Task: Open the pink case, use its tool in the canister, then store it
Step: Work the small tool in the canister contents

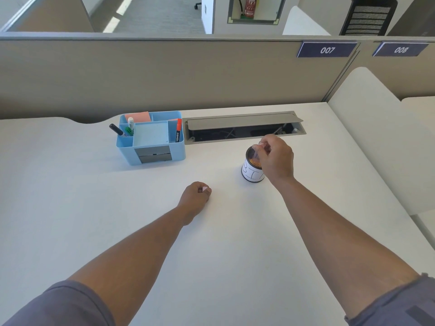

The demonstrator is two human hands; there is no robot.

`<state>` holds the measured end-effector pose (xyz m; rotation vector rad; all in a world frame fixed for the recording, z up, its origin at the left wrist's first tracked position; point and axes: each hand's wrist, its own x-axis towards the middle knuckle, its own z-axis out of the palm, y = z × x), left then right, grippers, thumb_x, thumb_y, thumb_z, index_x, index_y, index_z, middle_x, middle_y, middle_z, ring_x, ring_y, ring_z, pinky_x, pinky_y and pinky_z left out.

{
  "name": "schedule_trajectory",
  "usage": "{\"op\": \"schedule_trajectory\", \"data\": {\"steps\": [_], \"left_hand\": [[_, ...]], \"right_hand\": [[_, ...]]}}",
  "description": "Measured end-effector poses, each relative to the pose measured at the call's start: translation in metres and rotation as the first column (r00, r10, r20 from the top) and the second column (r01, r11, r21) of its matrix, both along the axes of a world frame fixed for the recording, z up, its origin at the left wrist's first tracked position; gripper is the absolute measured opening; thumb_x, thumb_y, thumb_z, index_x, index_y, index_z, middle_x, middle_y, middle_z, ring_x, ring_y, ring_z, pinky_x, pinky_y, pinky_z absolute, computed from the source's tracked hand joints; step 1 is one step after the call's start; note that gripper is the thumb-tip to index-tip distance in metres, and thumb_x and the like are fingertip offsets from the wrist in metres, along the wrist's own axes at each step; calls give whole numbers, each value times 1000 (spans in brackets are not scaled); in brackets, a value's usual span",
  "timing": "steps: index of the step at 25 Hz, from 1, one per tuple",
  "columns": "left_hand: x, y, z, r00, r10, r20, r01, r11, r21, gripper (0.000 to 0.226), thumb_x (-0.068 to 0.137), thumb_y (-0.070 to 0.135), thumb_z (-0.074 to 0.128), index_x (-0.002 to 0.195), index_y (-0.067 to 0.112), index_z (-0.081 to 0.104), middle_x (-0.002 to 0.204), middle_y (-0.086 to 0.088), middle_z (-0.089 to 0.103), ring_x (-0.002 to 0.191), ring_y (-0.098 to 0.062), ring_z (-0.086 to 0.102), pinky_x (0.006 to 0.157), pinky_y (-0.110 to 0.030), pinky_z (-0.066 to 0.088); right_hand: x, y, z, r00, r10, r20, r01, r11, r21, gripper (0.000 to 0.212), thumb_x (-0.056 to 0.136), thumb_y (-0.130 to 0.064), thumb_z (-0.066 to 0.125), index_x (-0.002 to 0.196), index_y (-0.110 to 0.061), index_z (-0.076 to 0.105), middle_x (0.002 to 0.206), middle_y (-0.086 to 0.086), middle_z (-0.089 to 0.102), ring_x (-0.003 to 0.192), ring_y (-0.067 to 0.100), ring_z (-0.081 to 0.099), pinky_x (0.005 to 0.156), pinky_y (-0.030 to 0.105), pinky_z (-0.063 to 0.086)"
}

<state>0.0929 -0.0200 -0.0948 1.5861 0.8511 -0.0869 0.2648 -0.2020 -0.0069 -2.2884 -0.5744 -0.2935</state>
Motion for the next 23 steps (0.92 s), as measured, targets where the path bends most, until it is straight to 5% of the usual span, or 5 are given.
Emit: {"op": "schedule_trajectory", "data": {"steps": [4,8,13,18,23], "left_hand": [[0,0,-1,1000,2,6,-2,1000,-5,11,99,28,58,99,20,65,86,0,65,75,-19,57,70,-30,46],[0,0,-2,1000,5,7,-5,1000,-11,10,98,28,58,99,20,65,85,1,65,73,-18,57,68,-29,45],[0,0,-2,1000,10,6,-10,1000,-19,9,98,28,58,100,21,65,87,1,65,76,-18,58,71,-31,47],[0,1,-4,1000,3,9,-2,1000,-10,11,99,28,57,101,20,65,86,1,65,75,-17,57,68,-28,46],[1,1,-4,1000,0,17,0,1000,-4,10,99,27,57,100,20,65,85,1,64,75,-18,56,69,-29,45]], "right_hand": [[-1,4,6,999,-2,-47,8,990,139,40,91,-30,68,124,-23,47,92,-10,66,80,14,63,77,29,50],[1,1,3,1000,-5,23,6,1000,-11,16,90,-30,69,89,-19,57,77,-7,63,72,18,55,72,40,54],[1,4,5,999,-32,-25,35,992,123,37,89,-31,71,118,-22,49,90,-14,63,78,8,55,70,19,43],[1,0,-3,1000,0,-24,0,1000,13,16,89,-29,68,90,-17,58,81,-2,69,79,24,65,73,37,53],[0,3,2,999,-14,-33,18,992,122,43,90,-29,72,126,-20,49,94,-10,63,81,13,61,73,25,48]]}}
